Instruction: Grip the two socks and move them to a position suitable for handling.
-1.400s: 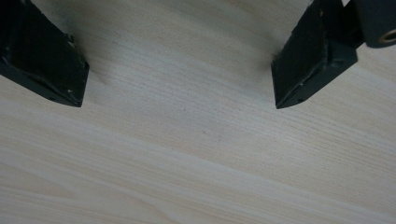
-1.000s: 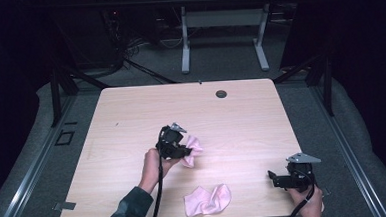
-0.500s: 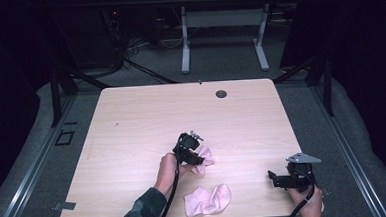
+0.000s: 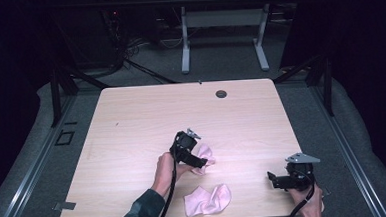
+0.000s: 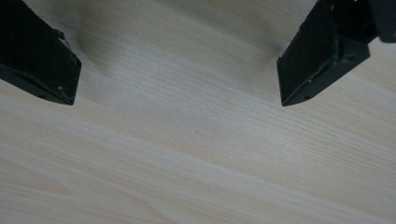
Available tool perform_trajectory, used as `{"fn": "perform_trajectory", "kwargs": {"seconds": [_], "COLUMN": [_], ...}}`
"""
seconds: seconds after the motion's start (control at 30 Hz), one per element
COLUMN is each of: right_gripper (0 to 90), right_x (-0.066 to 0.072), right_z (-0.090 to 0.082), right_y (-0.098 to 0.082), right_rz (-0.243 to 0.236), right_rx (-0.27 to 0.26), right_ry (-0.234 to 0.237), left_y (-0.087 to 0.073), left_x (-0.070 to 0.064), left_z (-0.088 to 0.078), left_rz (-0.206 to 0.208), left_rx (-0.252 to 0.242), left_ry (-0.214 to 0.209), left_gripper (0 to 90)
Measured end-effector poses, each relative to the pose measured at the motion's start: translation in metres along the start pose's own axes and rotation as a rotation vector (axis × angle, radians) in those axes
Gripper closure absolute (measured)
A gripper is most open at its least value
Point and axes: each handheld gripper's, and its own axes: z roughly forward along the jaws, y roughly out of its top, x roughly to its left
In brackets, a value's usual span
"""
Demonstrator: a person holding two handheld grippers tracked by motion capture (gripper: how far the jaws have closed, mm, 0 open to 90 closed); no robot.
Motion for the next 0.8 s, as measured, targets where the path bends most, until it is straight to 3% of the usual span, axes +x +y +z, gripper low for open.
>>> {"fn": "perform_trajectory", "kwargs": {"seconds": [0.17,0.4,0.6,0.8], "right_gripper": [0.0,0.0,0.0,0.0], "right_x": [0.008,0.033,0.047,0.056], "right_z": [-0.012,-0.031,-0.04,-0.04], "right_y": [0.003,0.012,0.018,0.021], "right_rz": [0.05,0.025,0.015,0.013], "right_rx": [-0.024,-0.022,-0.023,-0.01], "right_ry": [0.056,0.115,0.138,0.144], "left_y": [-0.009,-0.027,-0.045,-0.055], "left_x": [-0.004,-0.025,-0.047,-0.073], "left_z": [-0.023,-0.044,-0.051,-0.048], "left_rz": [-0.012,0.002,0.006,0.027], "left_rx": [-0.037,-0.06,-0.077,-0.078], "left_ry": [0.013,0.022,0.005,-0.03], "left_gripper": [10.8,2.8,3.5,13.6]}}
